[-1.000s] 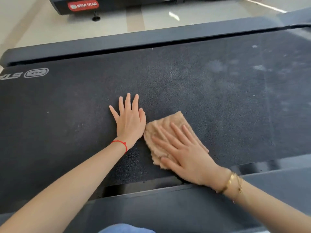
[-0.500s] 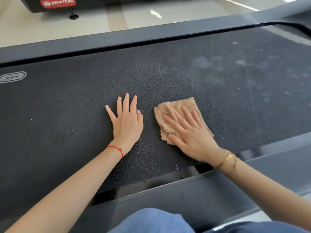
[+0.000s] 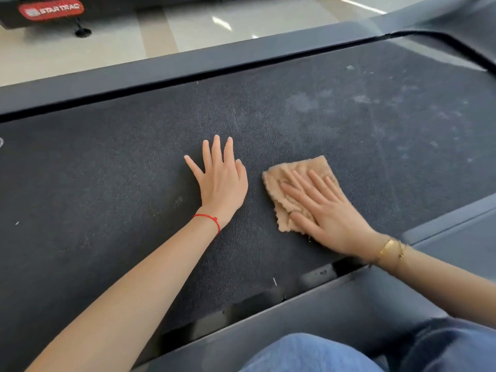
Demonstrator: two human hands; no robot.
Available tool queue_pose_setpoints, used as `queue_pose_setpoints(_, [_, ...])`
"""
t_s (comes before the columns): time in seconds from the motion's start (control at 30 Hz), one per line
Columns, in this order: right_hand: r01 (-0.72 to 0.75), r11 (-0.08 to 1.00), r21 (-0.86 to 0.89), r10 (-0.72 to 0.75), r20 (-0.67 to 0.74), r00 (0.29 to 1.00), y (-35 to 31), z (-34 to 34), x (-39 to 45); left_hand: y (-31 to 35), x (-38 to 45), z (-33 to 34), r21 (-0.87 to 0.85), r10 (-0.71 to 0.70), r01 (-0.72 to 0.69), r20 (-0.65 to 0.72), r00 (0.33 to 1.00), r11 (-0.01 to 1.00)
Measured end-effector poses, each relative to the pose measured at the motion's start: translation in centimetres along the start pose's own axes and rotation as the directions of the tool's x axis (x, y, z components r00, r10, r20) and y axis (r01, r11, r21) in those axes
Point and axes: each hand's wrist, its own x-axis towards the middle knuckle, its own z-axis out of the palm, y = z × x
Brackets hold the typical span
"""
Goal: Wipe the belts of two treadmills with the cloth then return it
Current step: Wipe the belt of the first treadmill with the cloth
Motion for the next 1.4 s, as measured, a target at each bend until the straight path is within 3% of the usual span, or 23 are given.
queue_pose_setpoints(0.2, [-0.173, 0.984, 0.035, 0.175, -0.057, 0.983, 6.9, -1.5, 10.5, 1.8, 2.4, 1.6, 0.019, -0.089, 0.09, -0.028, 0.996, 0.996])
queue_pose_setpoints(0.27, [-0.165, 0.986, 0.025, 0.166, -0.063, 0.984, 6.9, -1.8, 13.3, 2.2, 3.2, 2.1, 0.031, -0.124, 0.125, -0.038, 0.992, 0.992])
queue_pose_setpoints(0.4, [0.063, 0.998, 0.022, -0.062, -0.055, 0.997, 5.6, -1.8, 14.4, 2.9, 4.2, 3.1, 0.076, -0.177, 0.18, -0.047, 0.983, 0.981])
queue_pose_setpoints(0.53, [0.257, 0.966, 0.012, -0.257, -0.045, 0.965, 8.4, -2.3, 14.0, 3.1, 4.4, 4.0, 0.11, -0.2, 0.207, -0.067, 0.977, 0.972])
queue_pose_setpoints(0.6, [0.205, 0.979, 0.001, -0.204, -0.07, 0.976, 10.8, -2.8, 15.6, 3.0, 4.4, 4.1, 0.117, -0.203, 0.211, -0.075, 0.976, 0.97])
queue_pose_setpoints(0.77, [-0.102, 0.994, 0.035, 0.104, -0.088, 0.991, 13.7, -4.5, 23.7, 3.2, 4.2, 4.1, 0.132, -0.208, 0.217, -0.078, 0.975, 0.967])
queue_pose_setpoints(0.87, [-0.052, 0.998, 0.038, 0.054, -0.066, 0.996, 10.8, -4.5, 26.7, 3.2, 4.3, 4.1, 0.136, -0.213, 0.222, -0.075, 0.974, 0.966])
queue_pose_setpoints(1.0, [0.205, 0.979, -0.01, -0.205, -0.032, 0.978, 5.6, -3.5, 25.9, 3.3, 4.2, 3.9, 0.155, -0.22, 0.229, -0.073, 0.973, 0.961])
queue_pose_setpoints(1.1, [0.308, 0.951, 0.015, -0.308, -0.041, 0.951, 5.0, -2.8, 22.6, 3.4, 4.2, 3.8, 0.162, -0.22, 0.229, -0.068, 0.973, 0.96])
queue_pose_setpoints(1.27, [0.301, 0.953, 0.02, -0.299, -0.065, 0.952, 9.0, -2.8, 18.7, 3.5, 4.2, 3.7, 0.133, -0.236, 0.246, -0.083, 0.968, 0.96])
queue_pose_setpoints(1.4, [0.165, 0.986, -0.003, -0.165, -0.063, 0.984, 12.5, -3.7, 21.6, 3.6, 4.4, 3.9, 0.133, -0.236, 0.246, -0.088, 0.968, 0.96])
